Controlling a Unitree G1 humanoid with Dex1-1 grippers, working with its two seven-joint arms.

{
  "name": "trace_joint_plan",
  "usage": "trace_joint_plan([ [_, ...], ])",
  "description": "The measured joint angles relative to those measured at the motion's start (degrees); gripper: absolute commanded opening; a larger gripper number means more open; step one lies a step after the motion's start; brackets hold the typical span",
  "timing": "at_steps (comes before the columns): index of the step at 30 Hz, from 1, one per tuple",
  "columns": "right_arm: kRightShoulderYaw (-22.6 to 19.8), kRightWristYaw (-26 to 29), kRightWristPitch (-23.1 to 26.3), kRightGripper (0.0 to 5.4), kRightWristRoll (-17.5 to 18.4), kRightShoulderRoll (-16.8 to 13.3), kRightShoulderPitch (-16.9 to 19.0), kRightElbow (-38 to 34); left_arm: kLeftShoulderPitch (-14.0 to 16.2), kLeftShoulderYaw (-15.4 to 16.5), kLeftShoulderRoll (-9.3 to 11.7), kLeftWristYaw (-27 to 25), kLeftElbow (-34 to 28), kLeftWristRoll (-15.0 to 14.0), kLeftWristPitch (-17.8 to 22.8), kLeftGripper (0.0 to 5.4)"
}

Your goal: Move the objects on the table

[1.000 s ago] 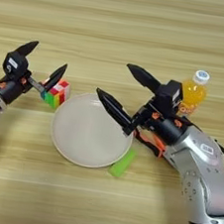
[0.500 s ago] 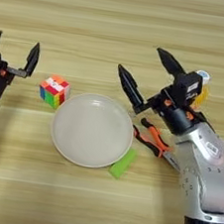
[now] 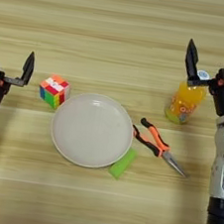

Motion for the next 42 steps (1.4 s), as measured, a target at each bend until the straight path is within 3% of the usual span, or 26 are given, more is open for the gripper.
trace_joint_plan([
  [10,1.52,1.88,9.36,5.40,2.95,-0.13,-0.52,8.01,0.00,-0.03,0.03,0.02,0.24,-0.09,-0.13,5.38],
  [17,2.23,2.65,11.20,5.40,2.96,-0.23,-0.79,11.26,-0.01,0.03,0.04,0.01,0.39,-0.14,-0.14,5.38],
  [32,3.04,3.26,11.13,3.34,2.13,-0.39,-0.87,13.95,0.00,0.10,0.03,-0.06,0.40,-0.30,-0.16,5.40],
  [42,3.03,3.95,10.62,3.01,1.96,-0.50,-1.55,14.69,-0.01,0.11,0.03,-0.43,0.40,-0.43,-0.16,5.40],
])
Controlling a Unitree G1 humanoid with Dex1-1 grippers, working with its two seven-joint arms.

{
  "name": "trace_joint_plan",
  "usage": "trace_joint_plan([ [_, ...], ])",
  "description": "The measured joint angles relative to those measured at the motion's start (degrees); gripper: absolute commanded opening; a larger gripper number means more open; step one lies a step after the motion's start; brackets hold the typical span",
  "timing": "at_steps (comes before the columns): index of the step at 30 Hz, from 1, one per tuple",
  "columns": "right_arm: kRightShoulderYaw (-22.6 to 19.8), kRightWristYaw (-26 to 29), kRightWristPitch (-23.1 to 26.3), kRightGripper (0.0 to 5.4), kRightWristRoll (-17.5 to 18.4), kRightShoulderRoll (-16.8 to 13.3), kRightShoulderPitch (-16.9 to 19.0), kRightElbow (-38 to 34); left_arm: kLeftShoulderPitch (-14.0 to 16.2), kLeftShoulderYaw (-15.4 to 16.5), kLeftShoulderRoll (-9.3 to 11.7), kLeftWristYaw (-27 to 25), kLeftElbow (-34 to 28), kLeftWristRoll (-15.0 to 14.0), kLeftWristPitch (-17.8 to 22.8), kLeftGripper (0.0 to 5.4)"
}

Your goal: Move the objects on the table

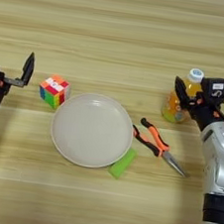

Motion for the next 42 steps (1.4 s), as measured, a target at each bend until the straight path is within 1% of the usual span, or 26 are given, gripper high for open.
trace_joint_plan([
  [3,0.01,0.08,-0.55,2.95,-0.04,-0.08,-0.17,0.45,0.00,0.01,0.00,-0.06,0.00,-0.02,0.00,5.40],
  [10,0.02,0.15,-1.03,2.62,-0.03,-0.17,-0.78,0.79,0.00,0.02,0.00,-0.14,0.00,-0.07,0.00,5.40],
  [15,0.03,0.18,-1.07,2.10,0.00,-0.23,-1.12,0.78,0.00,0.02,-0.01,-0.14,0.00,-0.09,-0.01,5.40],
  [19,0.25,0.35,-1.15,1.86,0.02,-0.21,-1.41,0.76,0.00,0.02,-0.01,-0.15,0.00,-0.10,-0.01,5.40],
  [42,0.90,0.20,-1.40,1.82,-0.02,-1.03,-1.55,0.70,0.00,0.01,-0.04,-0.21,0.00,-0.15,-0.02,5.40],
])
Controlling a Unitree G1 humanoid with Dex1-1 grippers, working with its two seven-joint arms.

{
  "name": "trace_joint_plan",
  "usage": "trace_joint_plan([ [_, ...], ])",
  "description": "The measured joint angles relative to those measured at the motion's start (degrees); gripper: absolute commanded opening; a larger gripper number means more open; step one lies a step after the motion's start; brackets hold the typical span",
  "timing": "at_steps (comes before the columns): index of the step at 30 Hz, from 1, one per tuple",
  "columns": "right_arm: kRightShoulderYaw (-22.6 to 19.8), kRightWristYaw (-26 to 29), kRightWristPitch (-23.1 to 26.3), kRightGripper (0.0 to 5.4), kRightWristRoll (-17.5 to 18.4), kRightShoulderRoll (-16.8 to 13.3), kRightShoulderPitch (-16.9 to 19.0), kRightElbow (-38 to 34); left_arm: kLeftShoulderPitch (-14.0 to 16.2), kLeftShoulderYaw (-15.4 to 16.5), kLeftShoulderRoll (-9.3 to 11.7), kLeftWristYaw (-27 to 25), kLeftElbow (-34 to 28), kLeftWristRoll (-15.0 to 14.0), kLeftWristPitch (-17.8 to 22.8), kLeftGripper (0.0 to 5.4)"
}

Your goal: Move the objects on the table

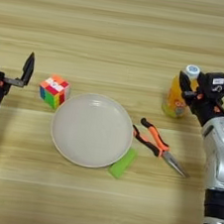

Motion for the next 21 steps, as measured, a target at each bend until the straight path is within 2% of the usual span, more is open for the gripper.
trace_joint_plan([
  [8,0.65,0.19,2.20,1.82,0.04,-0.01,0.02,-3.38,0.00,0.00,0.00,-0.32,0.00,-0.15,-0.05,5.40],
  [15,2.54,0.42,5.82,1.81,0.29,0.00,-0.20,-11.91,0.00,-0.10,-0.11,-0.33,-0.08,-0.14,-0.05,5.40],
  [21,4.81,1.20,10.02,1.81,2.25,0.18,-0.31,-21.18,-0.01,-0.43,-0.16,-0.29,-0.09,-0.13,-0.08,5.40],
])
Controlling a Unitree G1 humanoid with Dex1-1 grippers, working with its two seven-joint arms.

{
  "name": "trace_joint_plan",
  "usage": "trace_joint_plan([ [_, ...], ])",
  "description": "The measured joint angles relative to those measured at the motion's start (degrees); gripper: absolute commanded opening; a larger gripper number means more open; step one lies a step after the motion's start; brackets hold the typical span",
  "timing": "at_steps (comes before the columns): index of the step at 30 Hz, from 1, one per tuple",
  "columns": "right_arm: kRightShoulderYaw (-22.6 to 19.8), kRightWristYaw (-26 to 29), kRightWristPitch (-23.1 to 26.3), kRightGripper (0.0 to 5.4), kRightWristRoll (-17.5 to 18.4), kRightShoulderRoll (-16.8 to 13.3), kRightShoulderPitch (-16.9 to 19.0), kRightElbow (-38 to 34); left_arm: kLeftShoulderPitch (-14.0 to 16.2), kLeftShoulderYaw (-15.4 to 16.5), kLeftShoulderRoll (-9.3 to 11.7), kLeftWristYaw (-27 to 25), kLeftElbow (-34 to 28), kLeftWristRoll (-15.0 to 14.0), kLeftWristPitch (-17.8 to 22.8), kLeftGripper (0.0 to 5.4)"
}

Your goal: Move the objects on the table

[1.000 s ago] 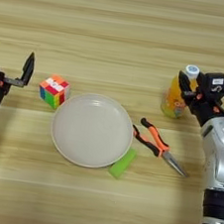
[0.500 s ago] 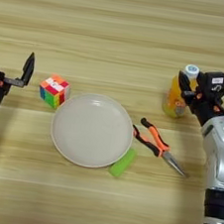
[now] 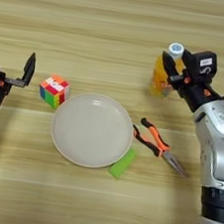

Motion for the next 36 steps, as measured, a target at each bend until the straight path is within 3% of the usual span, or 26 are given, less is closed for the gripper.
trace_joint_plan([
  [14,6.46,1.92,8.44,1.81,6.62,1.40,3.12,-16.77,-0.02,-0.04,0.00,0.03,0.16,0.00,-0.15,5.40],
  [28,15.21,3.80,10.63,1.80,6.76,3.48,8.73,-18.76,-0.02,-0.07,-0.01,0.06,0.22,0.00,-0.20,5.40],
  [36,16.79,4.10,10.51,1.80,5.92,3.74,9.85,-16.92,-0.02,-0.05,0.00,0.05,0.23,-0.01,-0.21,5.40],
])
